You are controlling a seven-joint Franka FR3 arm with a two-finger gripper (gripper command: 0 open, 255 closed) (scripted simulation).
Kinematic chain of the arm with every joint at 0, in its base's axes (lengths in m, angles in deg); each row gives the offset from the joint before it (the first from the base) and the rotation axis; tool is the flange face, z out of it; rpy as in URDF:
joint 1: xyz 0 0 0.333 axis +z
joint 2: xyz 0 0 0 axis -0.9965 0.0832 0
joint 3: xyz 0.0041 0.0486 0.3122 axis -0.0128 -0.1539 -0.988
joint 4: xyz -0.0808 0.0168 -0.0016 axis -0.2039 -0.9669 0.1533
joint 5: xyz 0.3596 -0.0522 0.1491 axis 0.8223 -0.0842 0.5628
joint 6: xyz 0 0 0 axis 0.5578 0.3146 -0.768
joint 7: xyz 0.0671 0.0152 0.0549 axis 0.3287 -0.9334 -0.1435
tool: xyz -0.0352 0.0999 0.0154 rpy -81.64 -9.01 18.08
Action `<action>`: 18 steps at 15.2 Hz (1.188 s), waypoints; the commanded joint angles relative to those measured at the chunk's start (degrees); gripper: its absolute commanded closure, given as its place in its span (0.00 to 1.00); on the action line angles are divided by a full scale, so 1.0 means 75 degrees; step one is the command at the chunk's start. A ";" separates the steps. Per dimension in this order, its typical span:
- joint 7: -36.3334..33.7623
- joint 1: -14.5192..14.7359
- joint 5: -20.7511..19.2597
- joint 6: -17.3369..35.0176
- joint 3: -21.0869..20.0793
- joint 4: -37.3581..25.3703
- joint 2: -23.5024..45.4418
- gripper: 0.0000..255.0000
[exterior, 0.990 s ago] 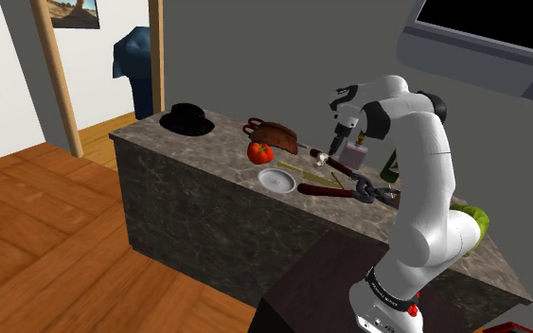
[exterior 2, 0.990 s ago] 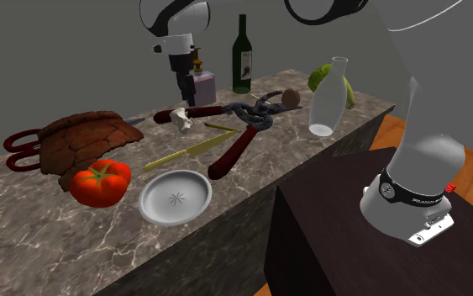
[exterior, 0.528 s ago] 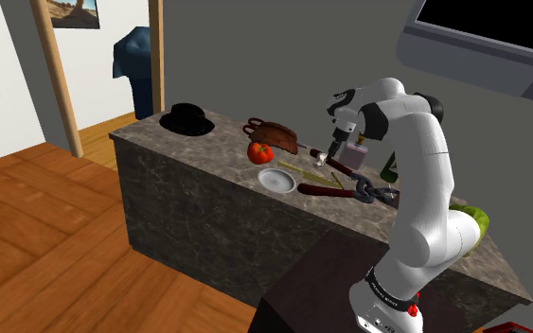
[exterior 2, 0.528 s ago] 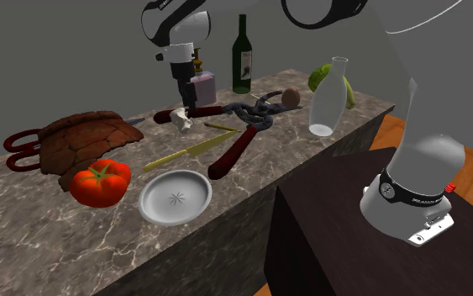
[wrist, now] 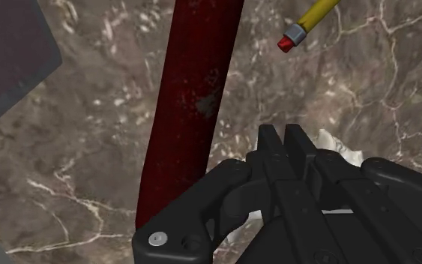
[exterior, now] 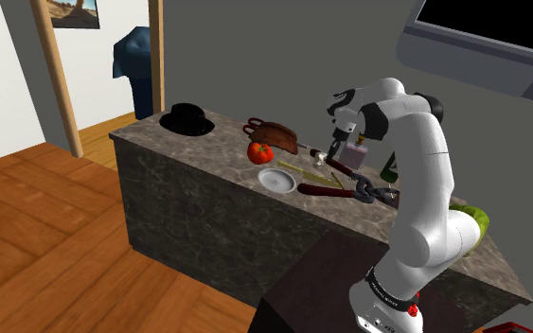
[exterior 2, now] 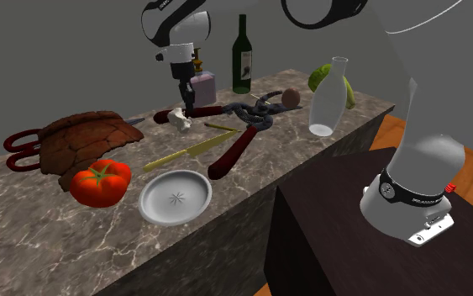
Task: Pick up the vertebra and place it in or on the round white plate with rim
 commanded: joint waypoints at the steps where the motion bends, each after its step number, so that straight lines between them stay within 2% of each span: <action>1: 0.0000 0.0000 0.0000 0.0000 0.0000 0.0000 0.0000 1.00; 6: 0.0000 0.0000 0.0000 0.0000 0.0000 0.0000 0.0000 1.00; 7: 0.0000 0.0000 0.0000 0.0000 0.0000 0.0000 0.0000 0.00; 10: -0.4286 0.1391 -0.0053 0.0918 0.1063 0.0188 0.0136 0.00; 11: -0.5770 0.1739 -0.0110 0.0941 0.1434 -0.0083 0.0417 0.00; 12: -0.6523 0.1890 -0.0119 0.0882 0.1642 -0.0292 0.0612 0.00; 18: -0.6419 0.1808 0.0071 0.1284 0.1503 -0.0146 0.0903 0.00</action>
